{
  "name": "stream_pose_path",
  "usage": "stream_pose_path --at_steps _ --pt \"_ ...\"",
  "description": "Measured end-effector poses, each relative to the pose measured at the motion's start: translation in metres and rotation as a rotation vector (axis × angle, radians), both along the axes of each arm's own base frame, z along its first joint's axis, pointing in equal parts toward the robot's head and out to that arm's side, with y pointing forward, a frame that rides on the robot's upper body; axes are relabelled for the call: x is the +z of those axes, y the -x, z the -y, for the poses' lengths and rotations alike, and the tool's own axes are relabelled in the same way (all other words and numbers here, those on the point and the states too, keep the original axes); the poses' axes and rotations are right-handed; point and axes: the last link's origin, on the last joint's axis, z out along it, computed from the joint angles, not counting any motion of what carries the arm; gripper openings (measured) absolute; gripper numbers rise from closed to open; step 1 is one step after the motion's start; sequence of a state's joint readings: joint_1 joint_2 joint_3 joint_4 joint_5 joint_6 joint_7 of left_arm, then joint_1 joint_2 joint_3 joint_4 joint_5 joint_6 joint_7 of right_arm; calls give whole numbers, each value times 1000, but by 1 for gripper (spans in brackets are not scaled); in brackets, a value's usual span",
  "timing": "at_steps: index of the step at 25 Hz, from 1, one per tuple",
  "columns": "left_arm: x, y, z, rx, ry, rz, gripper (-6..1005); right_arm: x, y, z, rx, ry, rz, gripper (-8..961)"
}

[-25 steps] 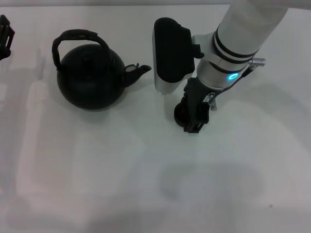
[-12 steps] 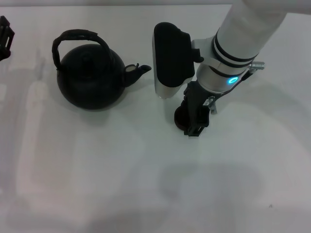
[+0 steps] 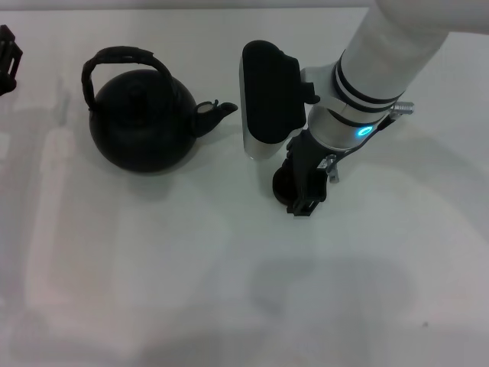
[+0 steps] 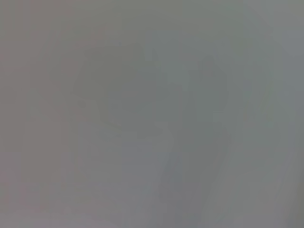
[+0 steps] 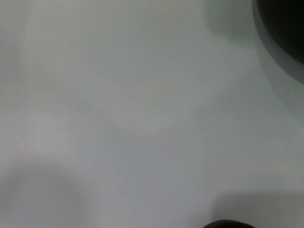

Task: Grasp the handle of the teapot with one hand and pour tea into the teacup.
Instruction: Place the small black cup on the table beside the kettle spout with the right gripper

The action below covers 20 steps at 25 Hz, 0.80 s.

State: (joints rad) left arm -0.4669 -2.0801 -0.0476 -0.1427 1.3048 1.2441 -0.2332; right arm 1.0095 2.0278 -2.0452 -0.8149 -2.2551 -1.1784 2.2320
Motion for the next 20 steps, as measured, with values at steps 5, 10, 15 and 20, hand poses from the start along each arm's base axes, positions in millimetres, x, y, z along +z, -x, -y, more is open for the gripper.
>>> stream_pose_path --at_steps 5,10,15,20 --pt "1 0 0 0 -1 -2 739 0 0 0 -8 -2 -6 782" --pt "1 0 -1 -3 1 -8 739 0 2 2 -26 0 -27 785" --pt "2 0 -1 -3 1 -9 739 0 4 3 -26 0 -44 788" --pt "2 1 0 0 0 -8 740 2 7 0 -37 -11 -64 815"
